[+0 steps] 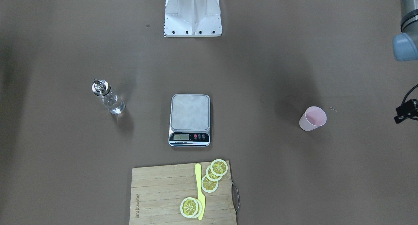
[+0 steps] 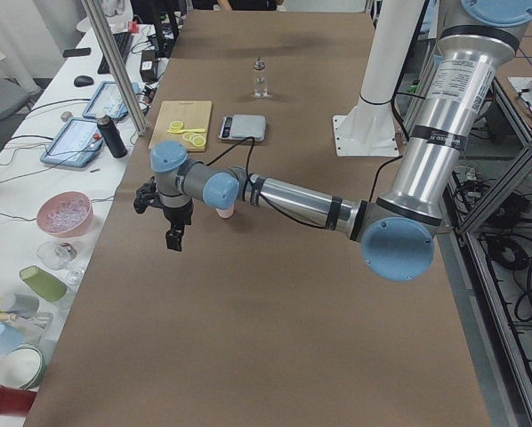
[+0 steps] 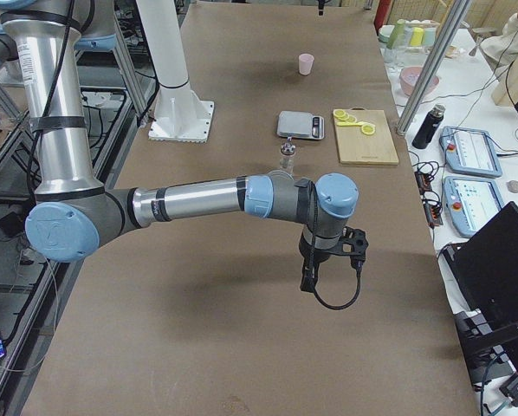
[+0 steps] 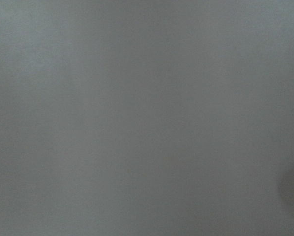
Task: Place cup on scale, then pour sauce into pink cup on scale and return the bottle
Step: 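Reach the left gripper down and grasp the pink cup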
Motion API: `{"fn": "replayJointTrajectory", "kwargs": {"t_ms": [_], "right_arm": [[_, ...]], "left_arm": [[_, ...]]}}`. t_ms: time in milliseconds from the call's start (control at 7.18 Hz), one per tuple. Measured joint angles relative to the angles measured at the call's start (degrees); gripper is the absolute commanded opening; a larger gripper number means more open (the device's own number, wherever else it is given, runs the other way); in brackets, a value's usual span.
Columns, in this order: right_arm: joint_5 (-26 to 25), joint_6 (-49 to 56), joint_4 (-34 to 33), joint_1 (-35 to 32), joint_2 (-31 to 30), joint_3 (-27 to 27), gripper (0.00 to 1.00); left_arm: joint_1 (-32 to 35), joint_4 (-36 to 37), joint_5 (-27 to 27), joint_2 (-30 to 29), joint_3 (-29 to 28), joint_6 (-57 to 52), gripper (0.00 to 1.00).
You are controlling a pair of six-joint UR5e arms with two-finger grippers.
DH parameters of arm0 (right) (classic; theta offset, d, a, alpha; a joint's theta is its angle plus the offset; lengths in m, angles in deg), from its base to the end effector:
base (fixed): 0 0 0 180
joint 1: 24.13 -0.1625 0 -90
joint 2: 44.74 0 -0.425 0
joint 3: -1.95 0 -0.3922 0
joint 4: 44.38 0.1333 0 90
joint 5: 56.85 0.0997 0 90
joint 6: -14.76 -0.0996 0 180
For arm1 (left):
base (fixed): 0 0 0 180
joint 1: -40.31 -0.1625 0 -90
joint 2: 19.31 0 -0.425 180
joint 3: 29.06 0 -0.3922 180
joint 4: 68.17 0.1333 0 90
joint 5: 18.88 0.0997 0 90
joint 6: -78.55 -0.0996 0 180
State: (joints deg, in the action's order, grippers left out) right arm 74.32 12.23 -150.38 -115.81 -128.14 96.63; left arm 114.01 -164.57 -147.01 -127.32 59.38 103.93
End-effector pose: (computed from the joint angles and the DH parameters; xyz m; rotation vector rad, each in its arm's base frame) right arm 0.0831 -0.5245 0.5909 -0.0842 -0.7178 0.0998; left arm 0.1079 -0.6247 0.4891 0.1251 0.7496 -0.0181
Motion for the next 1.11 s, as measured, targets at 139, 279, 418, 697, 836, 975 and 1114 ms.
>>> {"fn": "replayJointTrajectory", "kwargs": {"t_ms": [139, 279, 418, 697, 836, 975, 1114], "right_arm": [[0.2, 0.0, 0.0, 0.3, 0.0, 0.0, 1.00], [0.4, -0.1, -0.1, 0.4, 0.0, 0.0, 1.00], [0.5, -0.1, -0.1, 0.4, 0.0, 0.1, 1.00], [0.5, -0.1, -0.1, 0.5, 0.1, 0.1, 1.00], [0.5, -0.1, -0.1, 0.5, 0.1, 0.1, 1.00], [0.6, -0.1, -0.1, 0.5, 0.1, 0.1, 1.00], [0.6, -0.1, -0.1, 0.5, 0.1, 0.1, 1.00]], "left_arm": [[-3.1, -0.4, -0.1, -1.0, 1.5, 7.8, 0.99], [-6.6, -1.9, 0.0, -1.6, 2.3, 12.8, 0.99], [-9.7, -4.5, 0.2, -1.7, 2.4, 16.7, 0.98], [-13.8, -9.8, 0.3, -0.7, 1.8, 22.7, 0.96], [-14.6, -10.9, 0.3, -0.1, 1.7, 23.5, 0.92], [-14.9, -11.2, 0.4, 0.2, 1.5, 23.6, 0.86], [-15.2, -11.3, 0.4, 0.4, 1.3, 23.6, 0.80]]}}
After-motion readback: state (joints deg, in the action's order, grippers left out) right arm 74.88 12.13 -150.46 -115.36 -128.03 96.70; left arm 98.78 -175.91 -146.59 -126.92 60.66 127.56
